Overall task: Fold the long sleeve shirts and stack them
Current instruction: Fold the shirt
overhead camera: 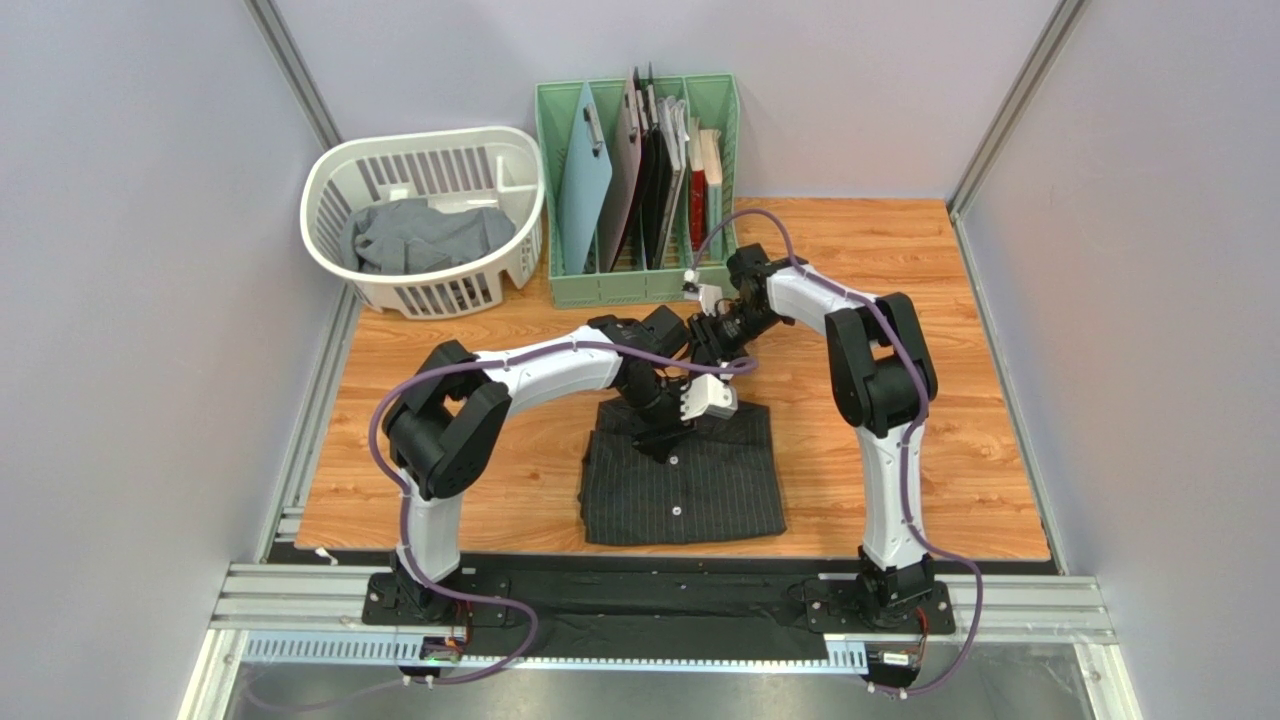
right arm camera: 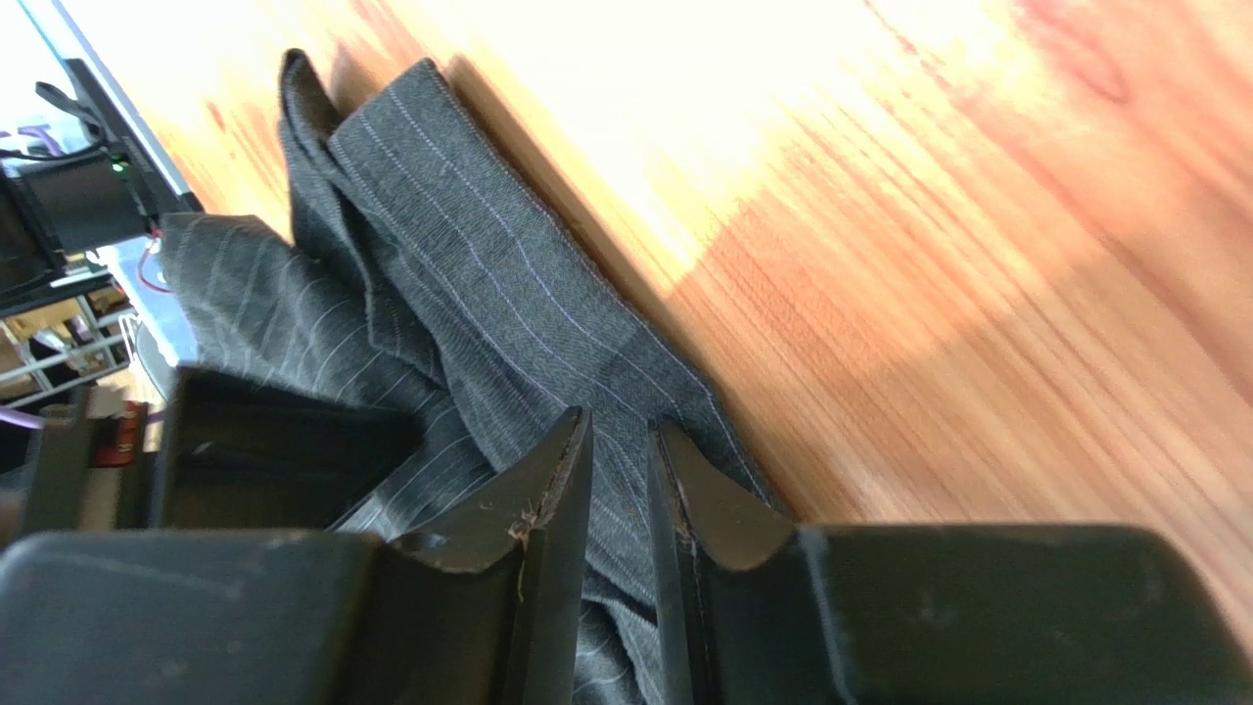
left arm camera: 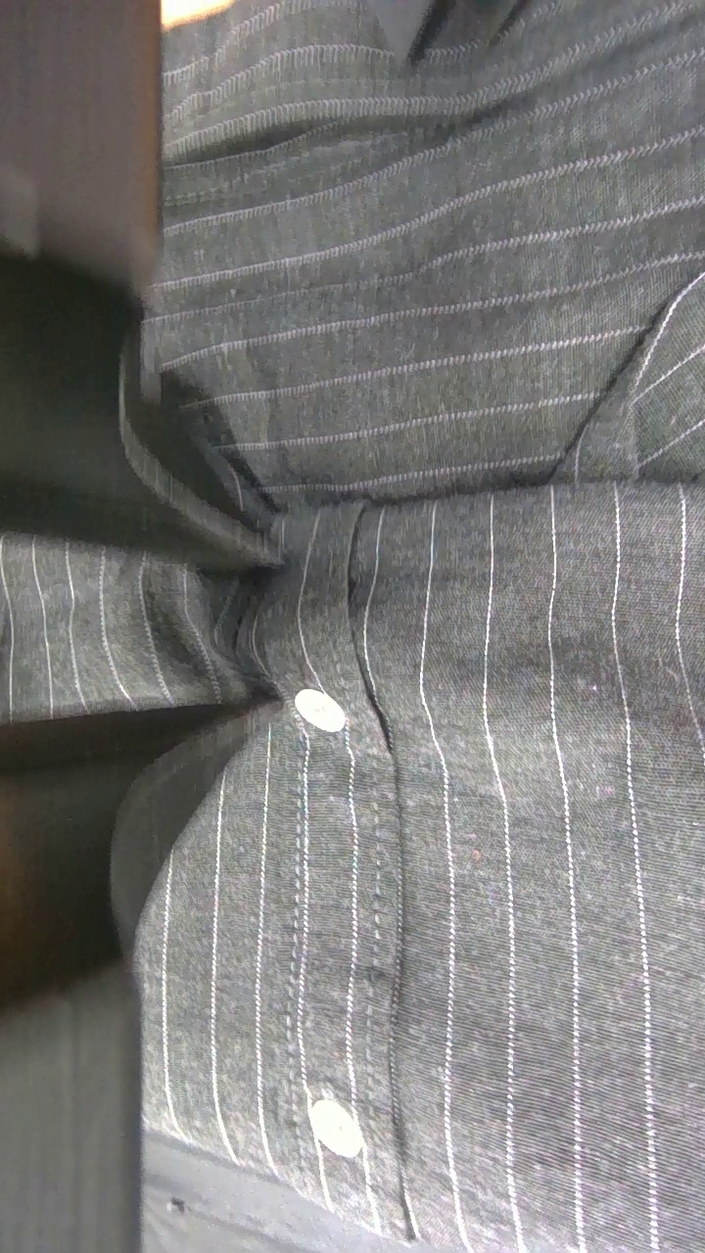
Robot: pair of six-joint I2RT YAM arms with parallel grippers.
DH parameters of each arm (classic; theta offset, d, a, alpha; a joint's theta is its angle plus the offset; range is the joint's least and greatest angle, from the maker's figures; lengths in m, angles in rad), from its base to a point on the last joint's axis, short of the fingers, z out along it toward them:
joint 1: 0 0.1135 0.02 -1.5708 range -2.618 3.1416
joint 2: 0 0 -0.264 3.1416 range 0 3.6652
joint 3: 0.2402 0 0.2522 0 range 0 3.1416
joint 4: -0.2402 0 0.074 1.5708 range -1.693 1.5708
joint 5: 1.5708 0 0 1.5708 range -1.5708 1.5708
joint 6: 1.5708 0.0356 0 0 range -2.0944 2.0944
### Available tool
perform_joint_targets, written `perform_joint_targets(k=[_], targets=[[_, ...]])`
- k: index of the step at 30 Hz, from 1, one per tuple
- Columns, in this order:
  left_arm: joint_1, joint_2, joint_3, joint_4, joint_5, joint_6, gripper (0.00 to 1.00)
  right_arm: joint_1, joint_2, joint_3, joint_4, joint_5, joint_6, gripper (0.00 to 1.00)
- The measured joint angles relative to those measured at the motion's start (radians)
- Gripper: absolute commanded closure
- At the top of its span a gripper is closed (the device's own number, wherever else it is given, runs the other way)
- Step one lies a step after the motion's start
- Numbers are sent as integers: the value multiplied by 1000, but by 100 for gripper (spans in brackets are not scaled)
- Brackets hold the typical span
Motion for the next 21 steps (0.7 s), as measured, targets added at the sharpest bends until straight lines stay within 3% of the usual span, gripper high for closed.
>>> perform_joint_targets(k=[5,21], targets=[[0,-11,14,-11,2,20,99,8,5,0,2,14,-6,75],[68,-70,130,-72,-37,65,100,8,5,-2,-2,22,-43,76]])
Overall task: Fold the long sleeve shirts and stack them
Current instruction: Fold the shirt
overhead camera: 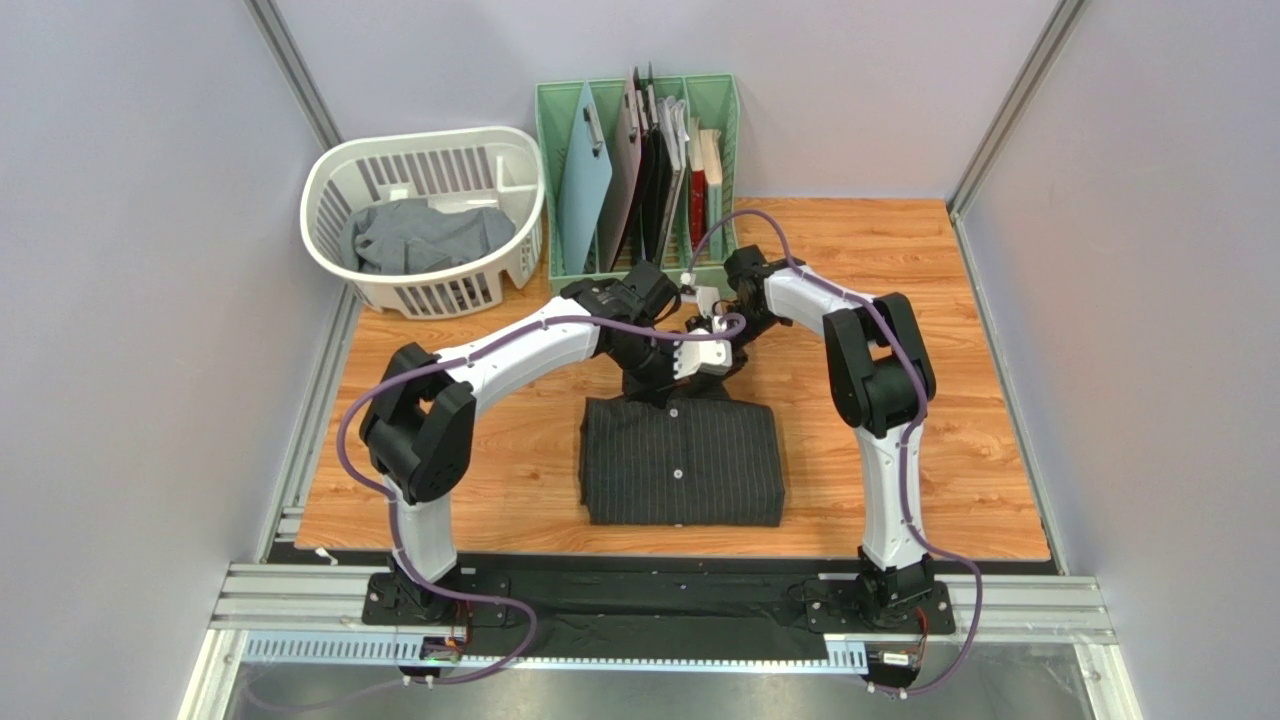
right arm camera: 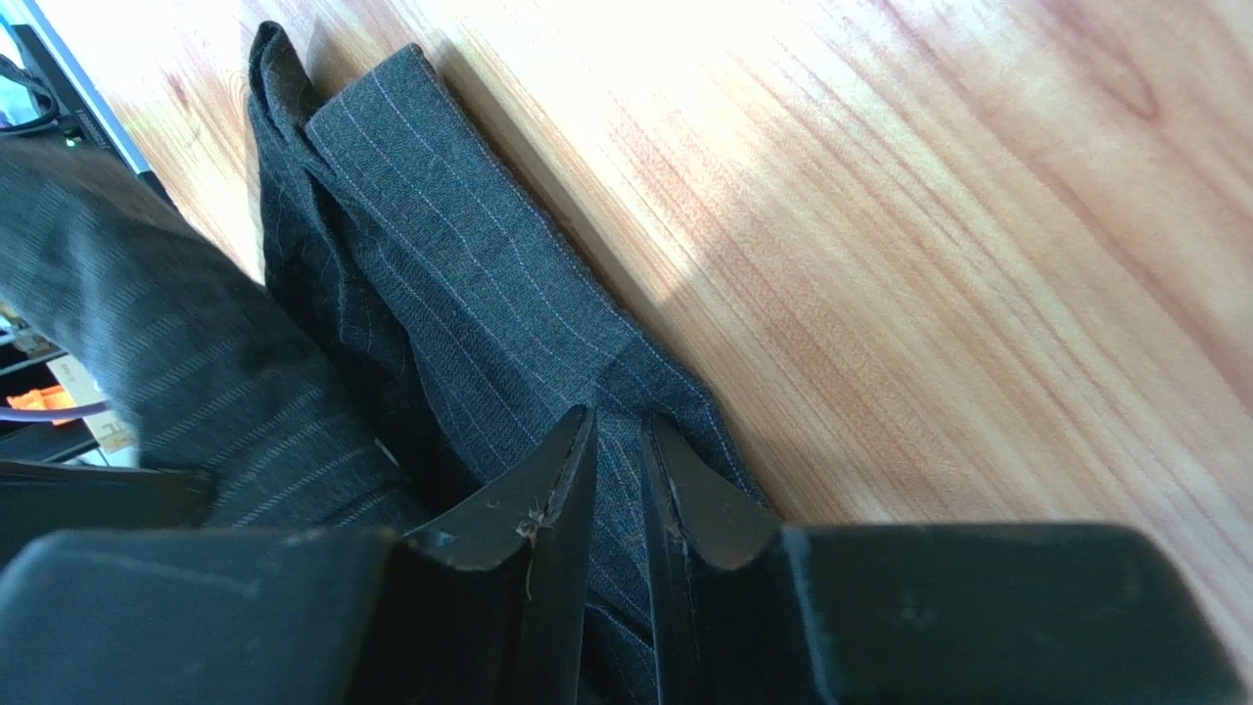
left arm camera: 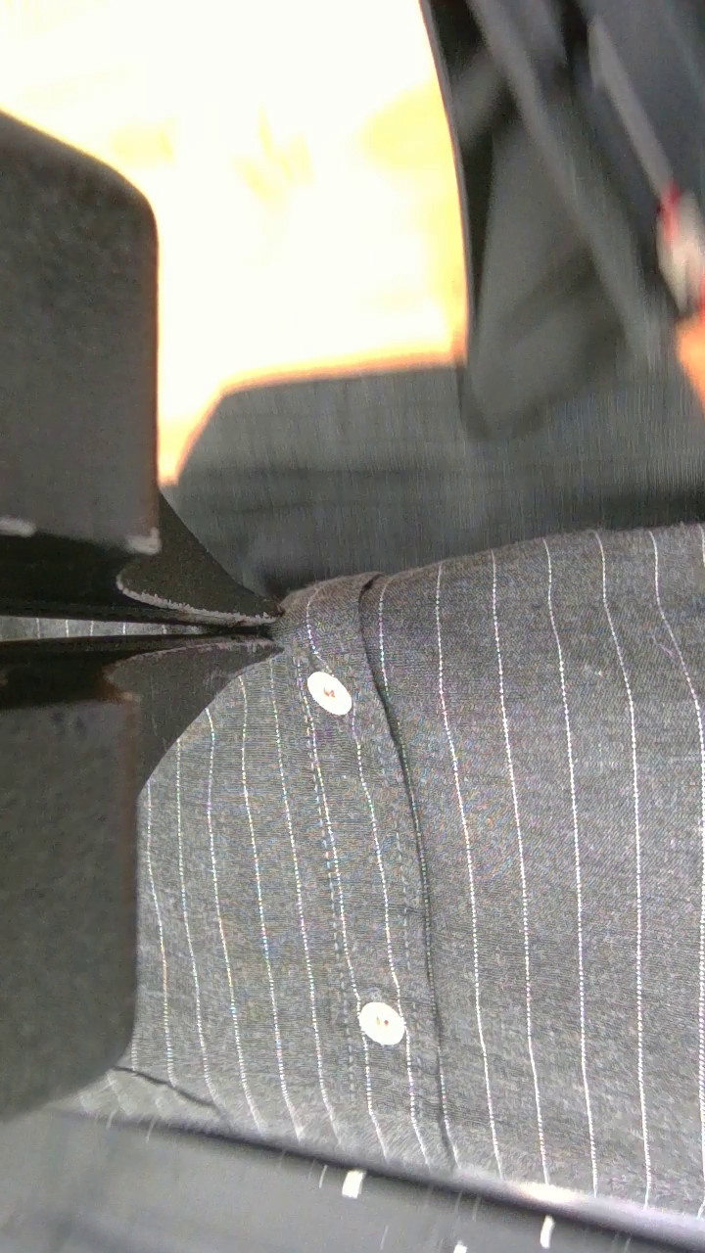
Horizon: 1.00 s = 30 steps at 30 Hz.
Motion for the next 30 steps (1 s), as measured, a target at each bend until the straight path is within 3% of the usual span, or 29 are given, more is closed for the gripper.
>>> perform_joint_targets(k=[15,19,20,23,30], targets=[[29,110,32,195,-129,8,98,-2,0,12,-18,32,-20,73],[48,124,32,222,-150,-5,83,-13,-4,46,-33,87,-26,65],[56,124,33,224,-150,-9,73,-19,-8,51,-33,99,-26,63],[80,123,41,223,-161,-29,61,-50,-44,59,-43,142,-27,57],[130,66,42,168,-150,-124,52,-150,-238,30,-52,208,-22,59]])
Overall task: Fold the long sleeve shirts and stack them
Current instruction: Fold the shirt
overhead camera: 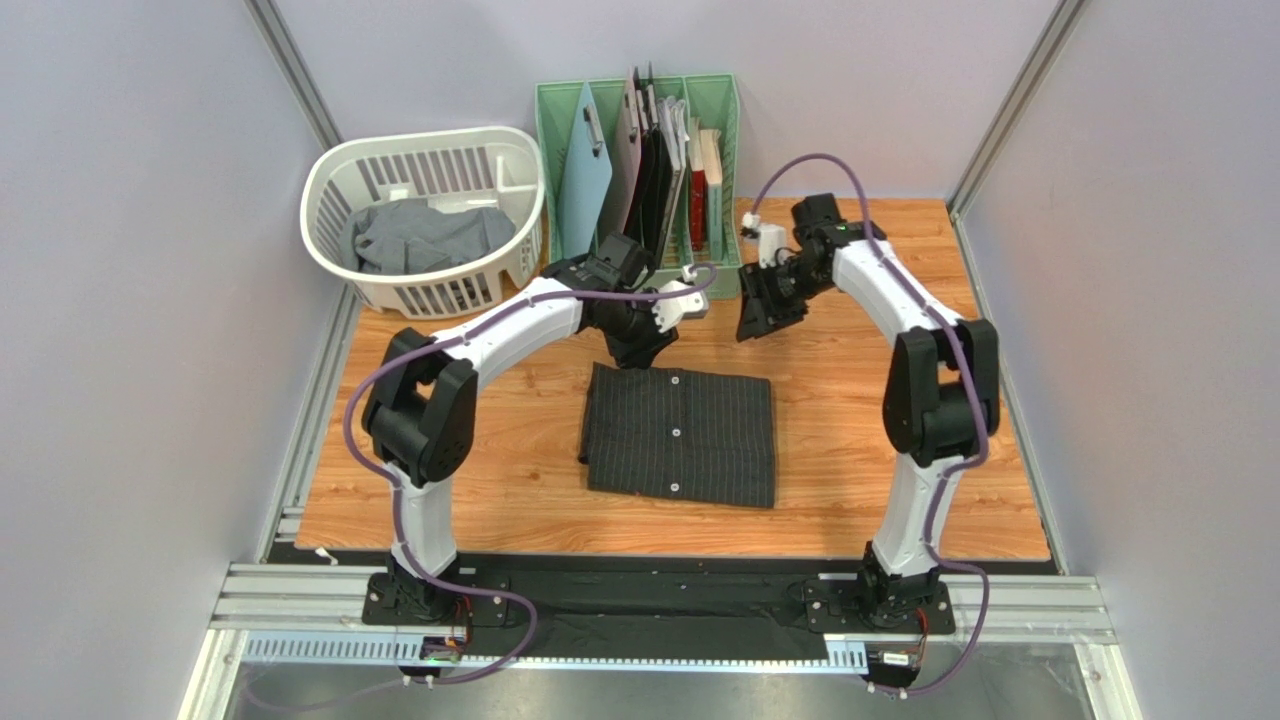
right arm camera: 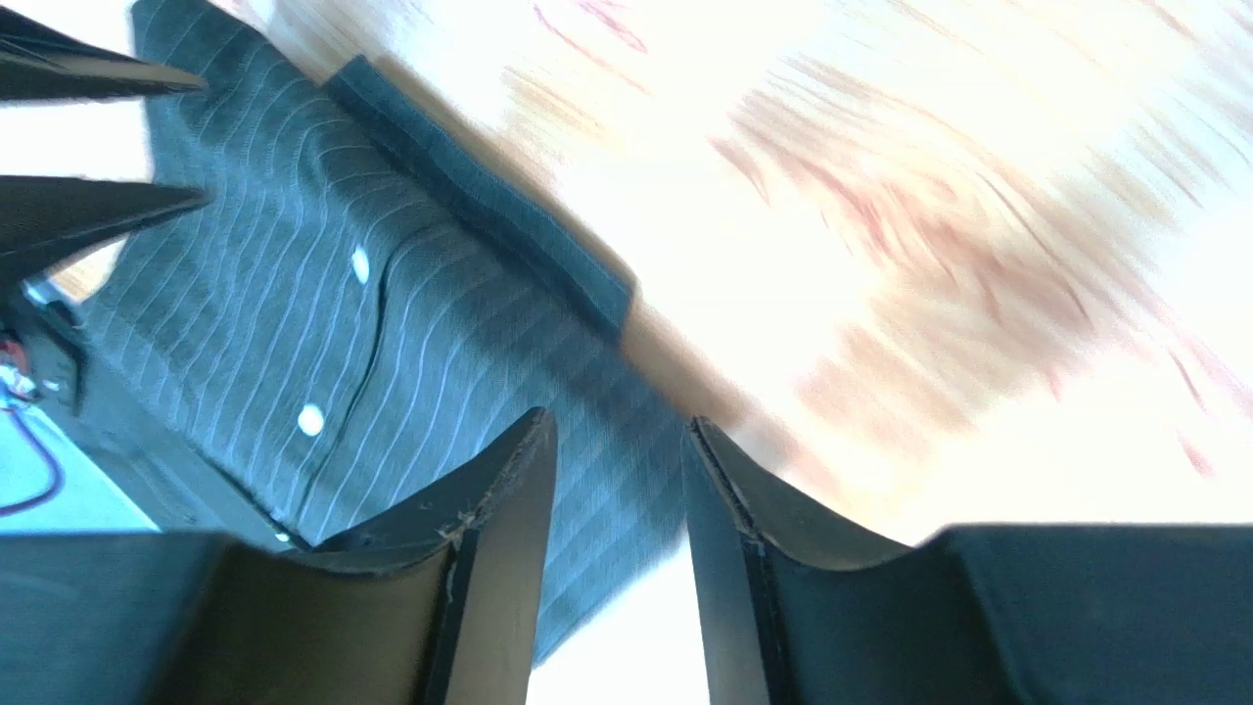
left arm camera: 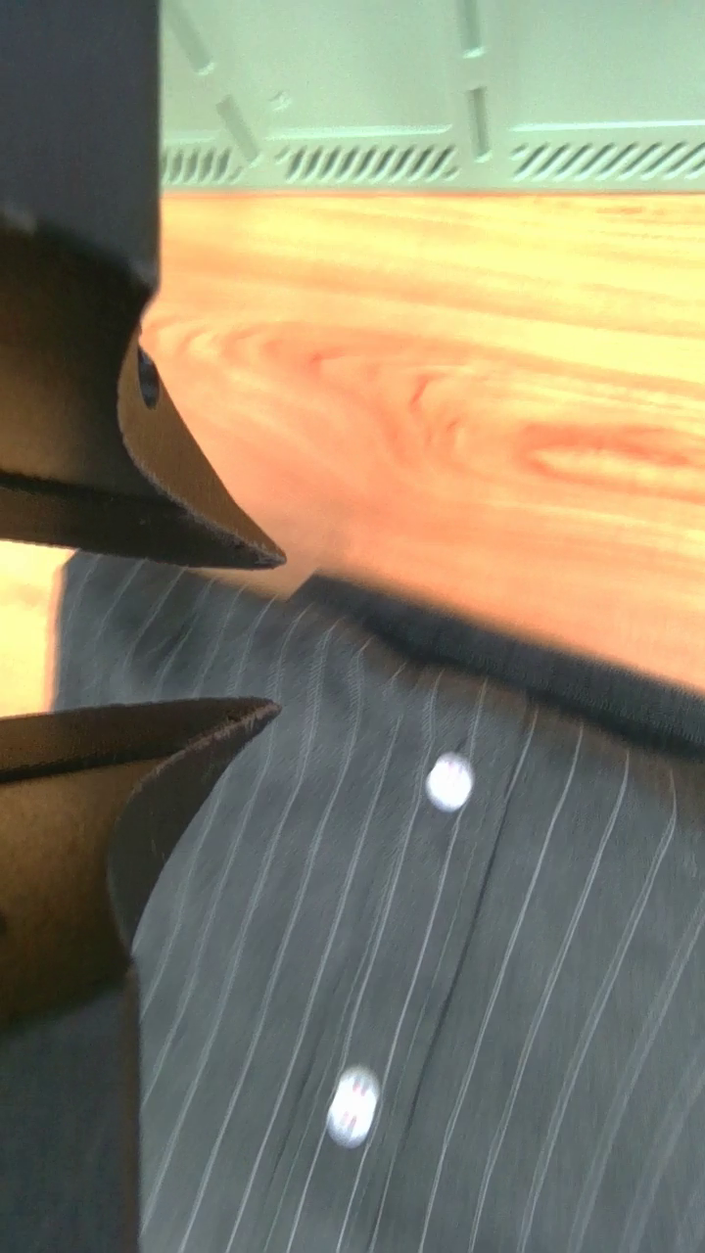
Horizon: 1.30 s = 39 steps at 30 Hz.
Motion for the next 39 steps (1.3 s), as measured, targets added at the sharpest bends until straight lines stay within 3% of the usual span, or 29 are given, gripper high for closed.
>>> perform_joint_targets(k=[6,10,15,21,28,39], targets=[[-1,-97,20,-86,137,-108,51,-122,-204,-269,28,-97,79,72],[-95,-89,95,-96,164,-179,51,-185,-249,-493,25,-164,145,75],[-222,-57,122,-50,188,-296,51,-182,-264,-648,53,-220,198,79],[-270,-17,87,18,196,-417,53,-196,-265,-683,108,-244,217,85],[-298,-4,76,61,164,-402,53,-288,-265,-758,183,-260,262,87],[-340,45,97,42,119,-381,53,-263,-218,-769,220,-338,280,76]])
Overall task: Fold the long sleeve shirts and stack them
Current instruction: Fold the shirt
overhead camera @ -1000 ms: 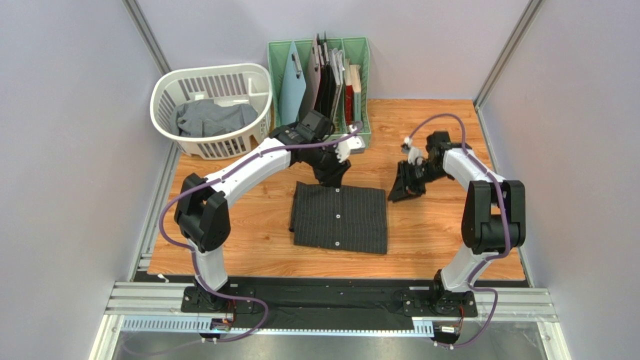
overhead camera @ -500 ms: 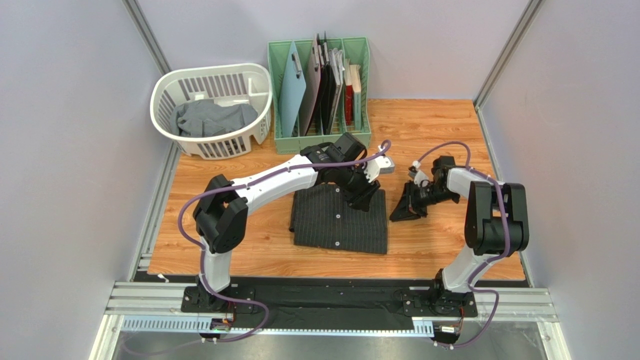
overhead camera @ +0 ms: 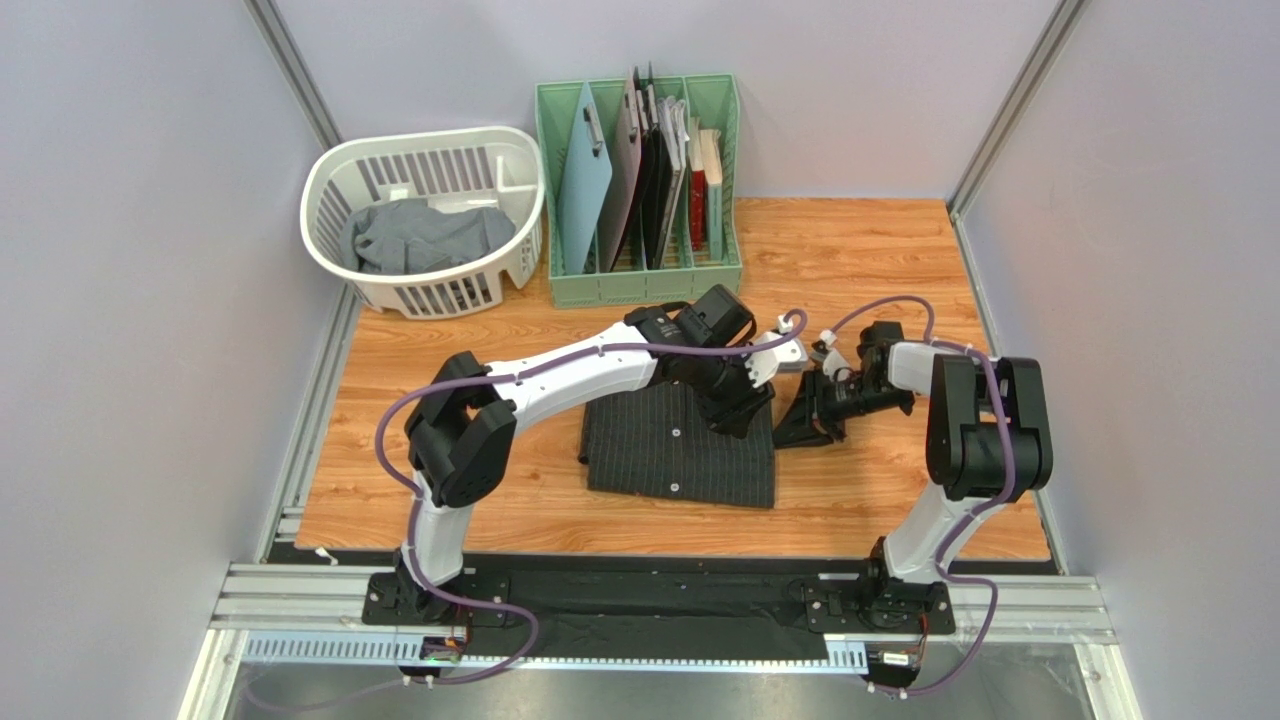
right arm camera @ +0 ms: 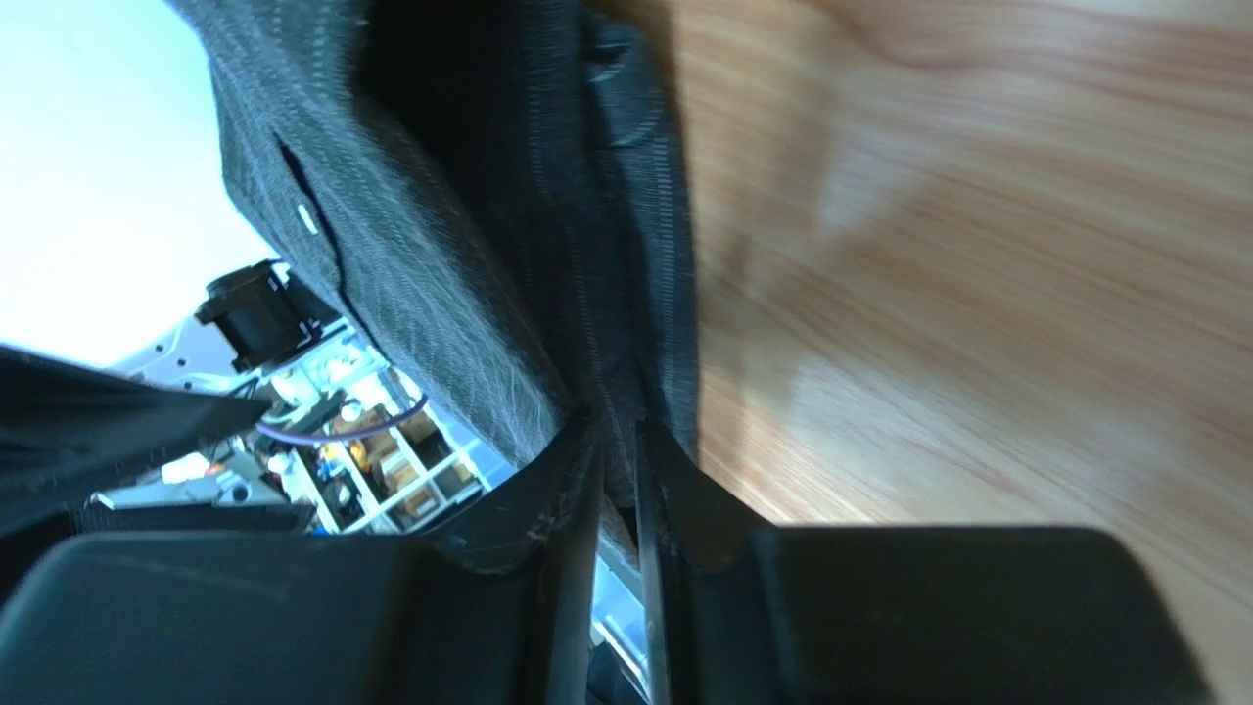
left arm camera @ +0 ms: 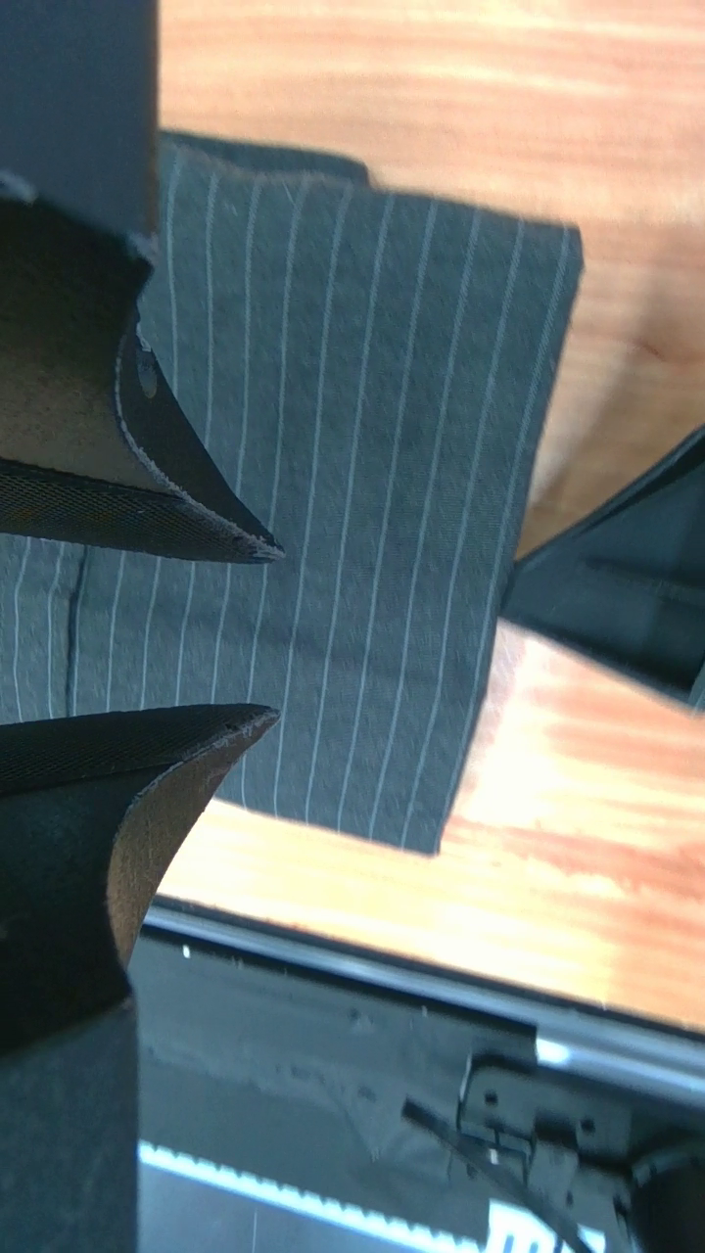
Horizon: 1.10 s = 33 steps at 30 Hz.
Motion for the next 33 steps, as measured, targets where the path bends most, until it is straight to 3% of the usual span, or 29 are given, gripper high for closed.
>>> perform_joint_targets(k=[12,19,27,33], targets=[[18,-1,-12,-47,-48,50,53,72,-1,0,16,-42,23,61],[55,-1,-12,-72,-50,59,54,92,-1,2,18,-32,38,58],[111,-1,-12,-92,-7,51,52,92,53,11,24,-35,37,62],[112,-29,-22,-71,13,16,55,92,6,9,26,-31,46,77]])
